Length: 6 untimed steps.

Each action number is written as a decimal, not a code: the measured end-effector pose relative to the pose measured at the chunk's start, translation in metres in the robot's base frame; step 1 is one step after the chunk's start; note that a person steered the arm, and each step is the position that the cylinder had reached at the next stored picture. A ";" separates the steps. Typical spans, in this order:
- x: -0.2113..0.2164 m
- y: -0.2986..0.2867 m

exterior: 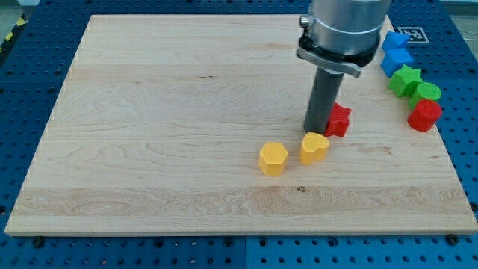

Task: Move the red star close to the red circle

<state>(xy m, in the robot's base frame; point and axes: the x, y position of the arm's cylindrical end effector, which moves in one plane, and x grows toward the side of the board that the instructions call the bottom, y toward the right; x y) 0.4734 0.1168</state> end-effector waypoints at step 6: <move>-0.018 0.059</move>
